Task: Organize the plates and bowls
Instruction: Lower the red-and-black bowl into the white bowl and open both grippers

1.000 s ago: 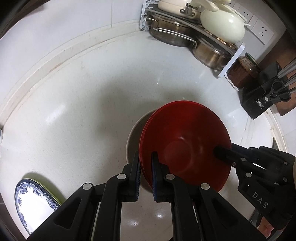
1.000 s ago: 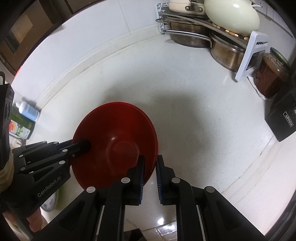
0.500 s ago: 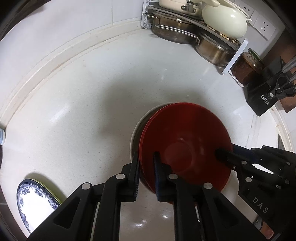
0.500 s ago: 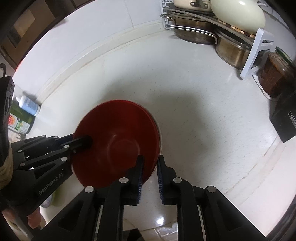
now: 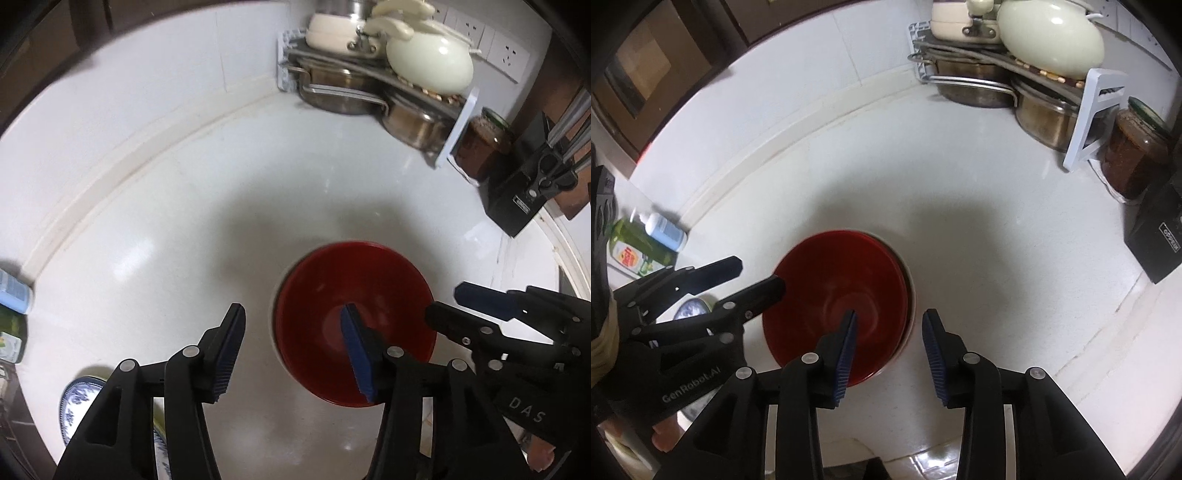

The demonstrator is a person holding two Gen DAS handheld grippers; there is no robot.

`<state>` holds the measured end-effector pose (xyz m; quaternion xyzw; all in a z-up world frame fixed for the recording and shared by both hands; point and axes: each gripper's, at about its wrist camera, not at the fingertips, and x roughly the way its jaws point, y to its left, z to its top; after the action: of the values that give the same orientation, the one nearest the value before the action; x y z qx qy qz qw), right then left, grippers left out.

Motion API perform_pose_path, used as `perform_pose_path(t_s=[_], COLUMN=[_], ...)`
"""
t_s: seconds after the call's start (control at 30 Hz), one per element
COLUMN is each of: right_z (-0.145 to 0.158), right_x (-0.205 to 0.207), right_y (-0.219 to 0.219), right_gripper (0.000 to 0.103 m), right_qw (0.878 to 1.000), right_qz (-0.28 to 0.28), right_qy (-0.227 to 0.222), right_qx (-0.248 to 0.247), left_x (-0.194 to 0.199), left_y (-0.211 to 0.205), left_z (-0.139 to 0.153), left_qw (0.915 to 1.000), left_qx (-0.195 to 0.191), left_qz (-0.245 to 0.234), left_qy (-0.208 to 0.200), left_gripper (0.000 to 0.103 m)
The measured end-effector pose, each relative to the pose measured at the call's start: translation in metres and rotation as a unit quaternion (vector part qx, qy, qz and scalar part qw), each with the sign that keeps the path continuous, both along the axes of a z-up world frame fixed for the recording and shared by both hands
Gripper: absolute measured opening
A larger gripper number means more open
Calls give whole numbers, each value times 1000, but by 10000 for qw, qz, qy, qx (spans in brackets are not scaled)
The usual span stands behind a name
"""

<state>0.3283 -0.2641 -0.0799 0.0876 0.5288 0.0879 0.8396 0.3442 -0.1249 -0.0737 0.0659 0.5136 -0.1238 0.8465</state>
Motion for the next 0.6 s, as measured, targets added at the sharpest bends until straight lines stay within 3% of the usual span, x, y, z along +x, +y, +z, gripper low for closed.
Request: perform_pose_path(t_s=[0.3, 0.6], right_z=[10, -14], right_x=[-1, 6], right_y=[0, -2], right_gripper=[37, 37], right_qw=[9998, 9994], right_qz=[-177, -313], right_qy=[-122, 171], right_qx=[-51, -11], left_x=[0, 4], left_y=[9, 10], left_z=[8, -16], left_qw=[9996, 9995], left_qx=[182, 208], left_qz=[113, 182], left_qy=[-173, 127], left_gripper=[57, 57])
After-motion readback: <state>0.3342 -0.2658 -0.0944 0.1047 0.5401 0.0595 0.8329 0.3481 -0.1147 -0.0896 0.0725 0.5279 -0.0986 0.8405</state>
